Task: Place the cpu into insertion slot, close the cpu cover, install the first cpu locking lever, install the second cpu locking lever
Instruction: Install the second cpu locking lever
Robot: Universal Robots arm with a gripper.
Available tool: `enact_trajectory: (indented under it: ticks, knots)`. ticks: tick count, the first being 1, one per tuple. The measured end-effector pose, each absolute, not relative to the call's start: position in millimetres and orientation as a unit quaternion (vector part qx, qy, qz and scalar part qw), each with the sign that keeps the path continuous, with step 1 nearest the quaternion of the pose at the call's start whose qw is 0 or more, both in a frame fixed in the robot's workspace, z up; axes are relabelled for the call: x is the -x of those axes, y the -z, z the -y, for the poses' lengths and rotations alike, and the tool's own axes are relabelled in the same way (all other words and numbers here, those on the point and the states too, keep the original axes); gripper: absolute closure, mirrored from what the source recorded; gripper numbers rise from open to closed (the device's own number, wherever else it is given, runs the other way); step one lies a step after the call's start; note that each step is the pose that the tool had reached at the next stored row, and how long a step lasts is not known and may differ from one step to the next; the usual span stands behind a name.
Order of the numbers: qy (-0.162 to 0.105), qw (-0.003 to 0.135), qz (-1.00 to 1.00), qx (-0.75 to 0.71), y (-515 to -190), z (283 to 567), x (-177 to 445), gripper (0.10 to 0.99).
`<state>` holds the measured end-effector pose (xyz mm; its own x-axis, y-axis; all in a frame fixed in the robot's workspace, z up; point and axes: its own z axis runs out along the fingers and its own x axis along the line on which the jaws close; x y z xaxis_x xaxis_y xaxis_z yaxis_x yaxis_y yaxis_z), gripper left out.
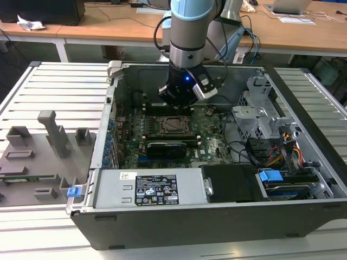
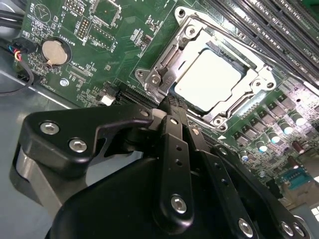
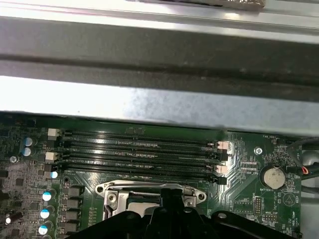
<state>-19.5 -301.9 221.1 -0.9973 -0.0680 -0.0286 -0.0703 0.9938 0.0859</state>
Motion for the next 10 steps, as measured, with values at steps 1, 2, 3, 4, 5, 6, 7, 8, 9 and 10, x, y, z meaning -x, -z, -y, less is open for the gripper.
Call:
enact_trajectory:
  ticks: [1, 2, 3, 4, 5, 6, 7, 8, 9, 10]
  knots:
    - [-0.043, 0.013, -0.998, 0.035, -221.1, 302.4, 19.6, 0.980]
    - [-0.043, 0.013, -0.998, 0.035, -221.1, 303.0, 19.6, 0.980]
    - [-0.043, 0.013, -0.998, 0.035, -220.9, 303.8, 19.6, 0.980]
    - [-0.043, 0.013, -0.998, 0.035, -220.8, 304.3, 19.6, 0.980]
    - [-0.043, 0.013, -0.998, 0.035, -220.8, 304.8, 19.5, 0.980]
    - [-0.043, 0.013, -0.998, 0.035, -220.8, 305.2, 19.5, 0.980]
    - [-0.043, 0.013, -0.998, 0.035, -220.7, 305.7, 19.5, 0.980]
    - [-0.043, 0.013, -0.998, 0.035, -220.6, 305.9, 19.5, 0.980]
    - [-0.043, 0.013, -0.998, 0.035, -220.5, 306.1, 19.6, 0.980]
    - [-0.042, 0.013, -0.998, 0.035, -220.6, 306.5, 19.5, 0.980]
